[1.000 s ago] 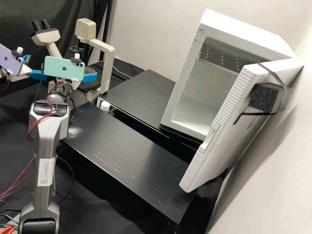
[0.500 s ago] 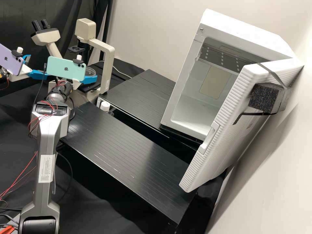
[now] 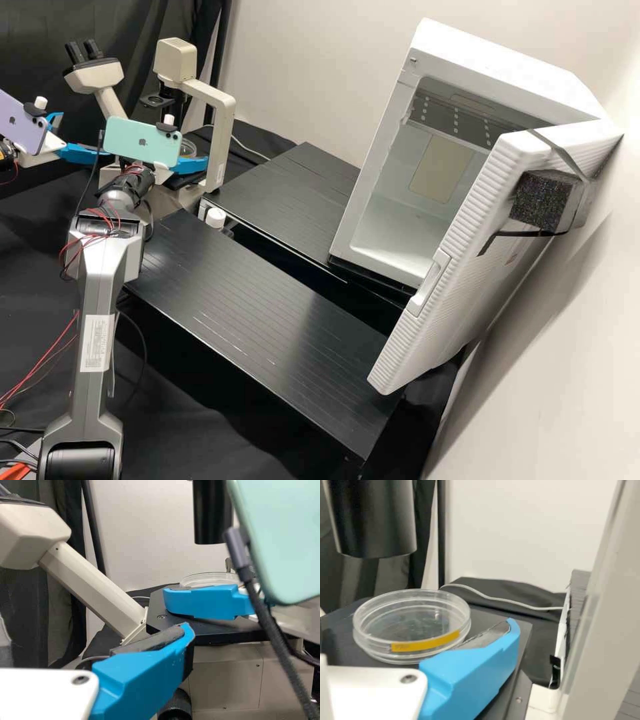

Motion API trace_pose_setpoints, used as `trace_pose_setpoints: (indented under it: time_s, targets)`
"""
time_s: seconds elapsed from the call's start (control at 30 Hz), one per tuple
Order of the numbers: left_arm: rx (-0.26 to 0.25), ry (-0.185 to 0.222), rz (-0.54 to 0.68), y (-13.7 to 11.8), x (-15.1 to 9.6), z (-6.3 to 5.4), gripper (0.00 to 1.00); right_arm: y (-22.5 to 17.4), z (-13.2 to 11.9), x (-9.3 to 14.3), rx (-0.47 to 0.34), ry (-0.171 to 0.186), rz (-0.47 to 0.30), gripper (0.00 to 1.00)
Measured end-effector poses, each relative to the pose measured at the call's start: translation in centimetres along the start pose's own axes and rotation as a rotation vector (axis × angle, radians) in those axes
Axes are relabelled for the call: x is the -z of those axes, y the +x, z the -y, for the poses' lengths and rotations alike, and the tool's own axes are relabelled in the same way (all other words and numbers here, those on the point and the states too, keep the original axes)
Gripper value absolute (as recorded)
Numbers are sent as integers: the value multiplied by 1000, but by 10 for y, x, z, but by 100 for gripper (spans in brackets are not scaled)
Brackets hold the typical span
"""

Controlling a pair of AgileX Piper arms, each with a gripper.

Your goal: Move the petri dish to the bench.

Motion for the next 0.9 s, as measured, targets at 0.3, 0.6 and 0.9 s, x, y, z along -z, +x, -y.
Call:
trace_pose_setpoints:
  time_s: [0.3, 0.6, 0.9]
  targets:
    - [0, 0, 0, 0, 0, 0, 100, 6, 3, 0, 4, 3, 11, 0]
    - [0, 0, 0, 0, 0, 0, 100, 9, 5, 1, 26, -13, 12, 0]
    - [0, 0, 0, 0, 0, 0, 100, 9, 6, -1, 27, -18, 25, 0]
